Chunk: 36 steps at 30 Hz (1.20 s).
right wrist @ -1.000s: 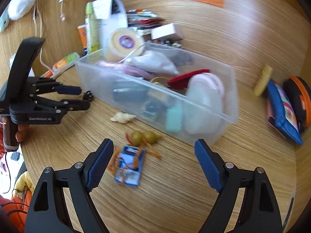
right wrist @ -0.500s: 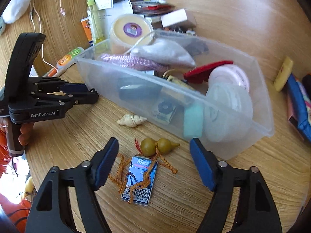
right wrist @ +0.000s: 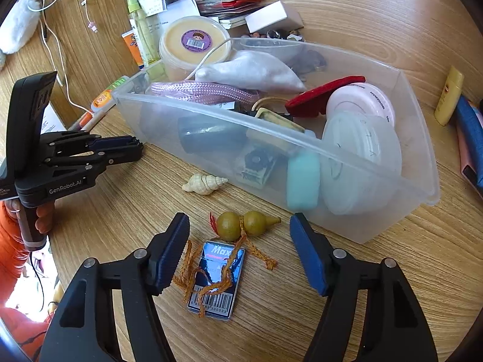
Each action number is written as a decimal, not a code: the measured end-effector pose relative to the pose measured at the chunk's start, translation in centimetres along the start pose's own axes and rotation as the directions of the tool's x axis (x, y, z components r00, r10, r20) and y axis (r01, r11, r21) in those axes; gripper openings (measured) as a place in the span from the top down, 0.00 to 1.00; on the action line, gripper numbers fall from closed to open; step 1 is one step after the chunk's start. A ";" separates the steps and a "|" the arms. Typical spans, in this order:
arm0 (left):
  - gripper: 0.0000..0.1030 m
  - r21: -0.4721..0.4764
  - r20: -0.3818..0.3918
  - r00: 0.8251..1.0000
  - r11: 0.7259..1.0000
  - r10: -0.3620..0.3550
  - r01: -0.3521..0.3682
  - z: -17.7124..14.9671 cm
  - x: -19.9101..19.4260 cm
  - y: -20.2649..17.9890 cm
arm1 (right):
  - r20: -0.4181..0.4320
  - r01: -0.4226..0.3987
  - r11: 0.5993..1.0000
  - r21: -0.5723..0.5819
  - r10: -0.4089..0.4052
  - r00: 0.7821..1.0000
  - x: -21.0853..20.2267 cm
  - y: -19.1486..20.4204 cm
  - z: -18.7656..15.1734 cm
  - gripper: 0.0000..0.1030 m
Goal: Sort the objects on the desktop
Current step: 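Grasp the small black clip with left tool while right tool grasps yellow gourd charm, then carry the black clip with left tool while right tool carries gourd charm over box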
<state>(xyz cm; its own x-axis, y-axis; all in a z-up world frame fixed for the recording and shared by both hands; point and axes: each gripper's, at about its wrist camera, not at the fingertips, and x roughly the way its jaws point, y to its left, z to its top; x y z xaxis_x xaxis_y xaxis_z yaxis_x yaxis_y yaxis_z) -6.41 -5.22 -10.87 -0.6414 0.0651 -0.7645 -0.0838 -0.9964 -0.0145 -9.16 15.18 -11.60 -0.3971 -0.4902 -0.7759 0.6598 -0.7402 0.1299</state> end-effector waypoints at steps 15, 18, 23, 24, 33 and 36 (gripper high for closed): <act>0.80 0.001 0.072 0.997 1.000 -0.029 0.029 -0.7 -2.4 -0.9 | 0.036 0.044 0.998 -0.049 -0.042 0.998 -0.6 0.8 -0.2 0.62; 0.80 0.004 0.103 0.994 0.999 -0.039 0.039 -0.4 -3.4 -1.2 | 0.067 0.048 0.997 -0.055 -0.045 0.997 -1.5 1.0 -0.1 0.62; 0.80 0.016 0.157 0.986 0.998 -0.055 0.053 0.4 -5.1 -1.8 | 0.120 0.064 0.996 -0.063 -0.056 0.991 -3.6 1.2 0.4 0.62; 0.80 0.020 0.169 0.984 0.998 -0.062 0.059 0.6 -5.4 -2.0 | 0.133 0.069 0.996 -0.065 -0.060 0.989 -4.2 1.2 0.6 0.62; 0.80 0.045 0.229 0.969 0.995 -0.097 0.089 1.9 -6.9 -3.6 | 0.250 0.123 0.991 -0.053 -0.106 0.962 -8.7 0.8 2.3 0.62; 0.80 0.053 0.250 0.962 0.994 -0.110 0.100 2.6 -7.3 -4.1 | 0.284 0.140 0.989 -0.047 -0.121 0.951 -9.9 0.8 3.2 0.62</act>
<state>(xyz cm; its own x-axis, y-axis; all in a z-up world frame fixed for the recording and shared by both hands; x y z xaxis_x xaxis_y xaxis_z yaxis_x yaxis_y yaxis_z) -3.34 -1.46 -3.59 -0.7982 0.1864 -0.5728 -0.1879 -0.9805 -0.0572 -6.71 18.00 -1.83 -0.6389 -0.5076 -0.5781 0.6269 -0.7791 -0.0088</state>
